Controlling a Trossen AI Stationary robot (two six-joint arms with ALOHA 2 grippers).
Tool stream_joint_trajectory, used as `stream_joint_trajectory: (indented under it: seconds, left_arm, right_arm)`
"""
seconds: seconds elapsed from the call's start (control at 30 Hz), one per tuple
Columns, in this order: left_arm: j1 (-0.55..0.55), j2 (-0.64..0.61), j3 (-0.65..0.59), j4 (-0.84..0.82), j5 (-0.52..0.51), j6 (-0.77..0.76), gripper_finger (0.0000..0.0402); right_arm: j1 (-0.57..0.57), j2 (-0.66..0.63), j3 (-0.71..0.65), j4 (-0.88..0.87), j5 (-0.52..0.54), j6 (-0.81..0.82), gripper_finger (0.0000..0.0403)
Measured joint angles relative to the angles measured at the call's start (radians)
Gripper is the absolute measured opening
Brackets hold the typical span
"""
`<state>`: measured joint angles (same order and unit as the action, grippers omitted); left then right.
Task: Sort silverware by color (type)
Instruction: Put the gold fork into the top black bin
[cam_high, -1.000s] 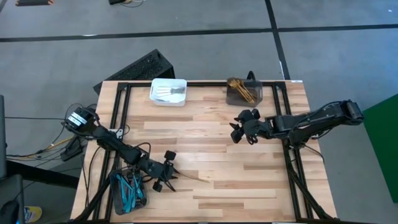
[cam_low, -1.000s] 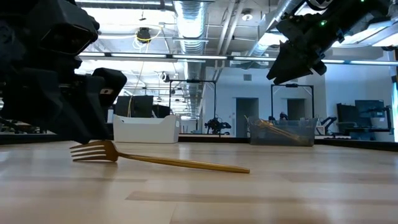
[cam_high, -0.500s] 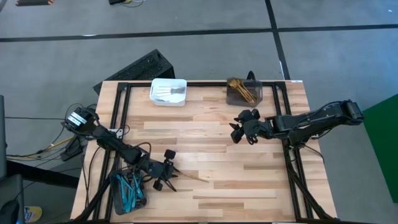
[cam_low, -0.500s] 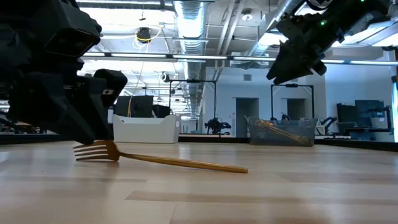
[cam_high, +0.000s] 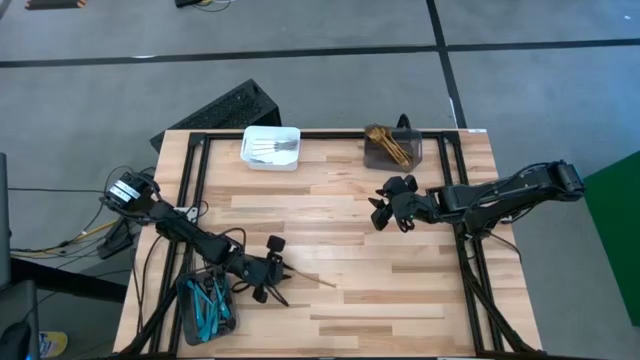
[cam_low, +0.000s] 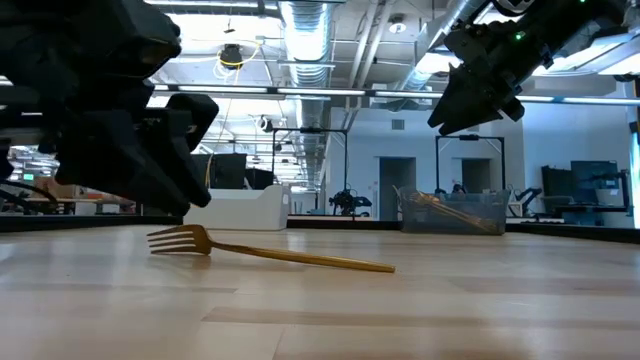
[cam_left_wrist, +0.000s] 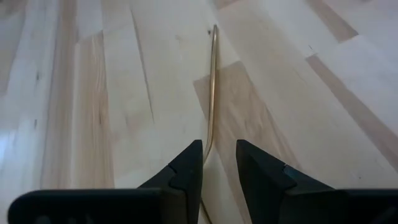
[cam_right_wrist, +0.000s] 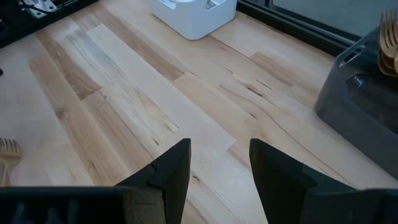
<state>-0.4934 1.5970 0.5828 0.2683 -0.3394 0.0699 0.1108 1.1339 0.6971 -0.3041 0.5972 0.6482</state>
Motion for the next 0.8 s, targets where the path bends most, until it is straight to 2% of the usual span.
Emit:
stream_joint_trajectory:
  seconds: [0.27, 0.53, 0.8]
  left_arm:
    - [0.013, 0.0, 0.006, -0.086, -0.007, 0.003, 0.0087]
    - [0.022, 0.0, -0.015, -0.094, -0.006, -0.027, 0.0087]
    - [0.056, 0.0, -0.069, -0.083, -0.062, -0.13, 0.0087]
  right_arm:
    - [0.0, 0.0, 0.0, -0.001, 0.0, 0.006, 0.0188]
    - [-0.001, 0.0, 0.0, 0.0, 0.0, 0.007, 0.0188]
    - [-0.001, 0.0, 0.0, 0.008, 0.0, 0.029, 0.0188]
